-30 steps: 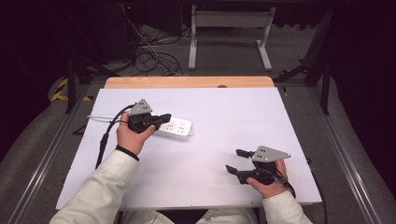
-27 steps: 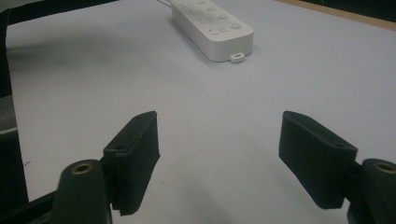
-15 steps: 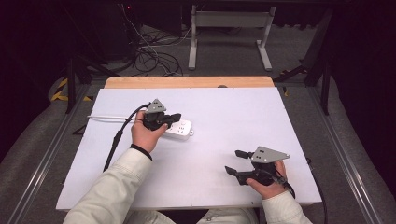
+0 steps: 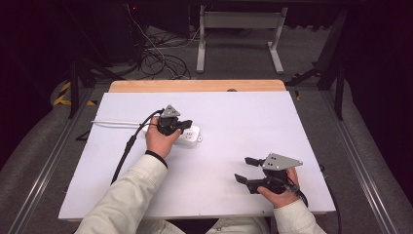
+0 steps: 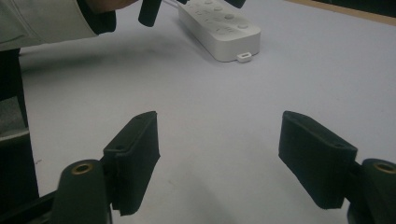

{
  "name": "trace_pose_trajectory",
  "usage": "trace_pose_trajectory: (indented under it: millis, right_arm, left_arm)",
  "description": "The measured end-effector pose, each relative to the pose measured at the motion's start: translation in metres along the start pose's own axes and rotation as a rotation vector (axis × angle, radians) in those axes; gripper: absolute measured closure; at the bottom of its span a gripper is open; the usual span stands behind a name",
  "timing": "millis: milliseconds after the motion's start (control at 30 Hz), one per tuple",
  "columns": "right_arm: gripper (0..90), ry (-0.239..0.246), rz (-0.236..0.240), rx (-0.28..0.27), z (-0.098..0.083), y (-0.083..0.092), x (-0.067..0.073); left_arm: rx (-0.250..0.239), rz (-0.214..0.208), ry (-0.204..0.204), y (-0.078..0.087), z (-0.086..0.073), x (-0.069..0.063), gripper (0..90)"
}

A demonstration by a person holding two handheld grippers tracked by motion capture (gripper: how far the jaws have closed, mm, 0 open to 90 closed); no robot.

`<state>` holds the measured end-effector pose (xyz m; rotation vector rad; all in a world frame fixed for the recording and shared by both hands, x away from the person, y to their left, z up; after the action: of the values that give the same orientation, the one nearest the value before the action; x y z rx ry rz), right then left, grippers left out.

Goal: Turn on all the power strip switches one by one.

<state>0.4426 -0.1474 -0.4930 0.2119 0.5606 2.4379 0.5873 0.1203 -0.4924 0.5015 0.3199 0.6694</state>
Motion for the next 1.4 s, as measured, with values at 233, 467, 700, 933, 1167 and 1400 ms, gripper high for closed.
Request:
trace_pose_trajectory:
  millis: [233, 467, 700, 933, 1167, 1400]
  right_arm:
    - [29.7, -0.005, 0.003, 0.0, 0.0, 0.0, 0.0]
    - [29.8, -0.008, 0.0, 0.002, -0.001, 0.0, 0.0]
    - [29.8, -0.007, 0.002, -0.001, -0.001, 0.0, 0.0]
    - [29.8, -0.007, 0.002, -0.001, -0.001, 0.001, 0.0]
    - [29.8, -0.006, 0.007, -0.002, -0.001, 0.001, 0.001]
    - [29.7, -0.005, 0.008, -0.003, -0.001, 0.001, 0.002]
  left_arm:
    - [0.036, 0.036, -0.01, -0.007, -0.006, 0.007, 90.0]
    - [0.059, 0.057, -0.044, -0.008, -0.01, 0.009, 90.0]
    - [0.041, 0.039, -0.045, -0.013, -0.009, 0.006, 90.0]
    - [0.036, 0.024, -0.037, -0.013, -0.009, 0.005, 90.0]
    - [0.058, 0.029, -0.073, -0.018, -0.007, -0.003, 90.0]
    - [0.064, 0.057, -0.076, -0.018, -0.007, -0.003, 90.0]
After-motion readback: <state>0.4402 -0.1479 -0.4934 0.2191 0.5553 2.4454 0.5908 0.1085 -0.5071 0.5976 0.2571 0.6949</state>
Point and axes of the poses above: each handheld gripper's, and its own axes: y roughly backward along the jaws, z roughly out of its top, x roughly to its left, the point moved 6 cm from there along -y, roughly forward along the jaws, and after that the axes turned 4 degrees about -z, right-handed, at the moved point
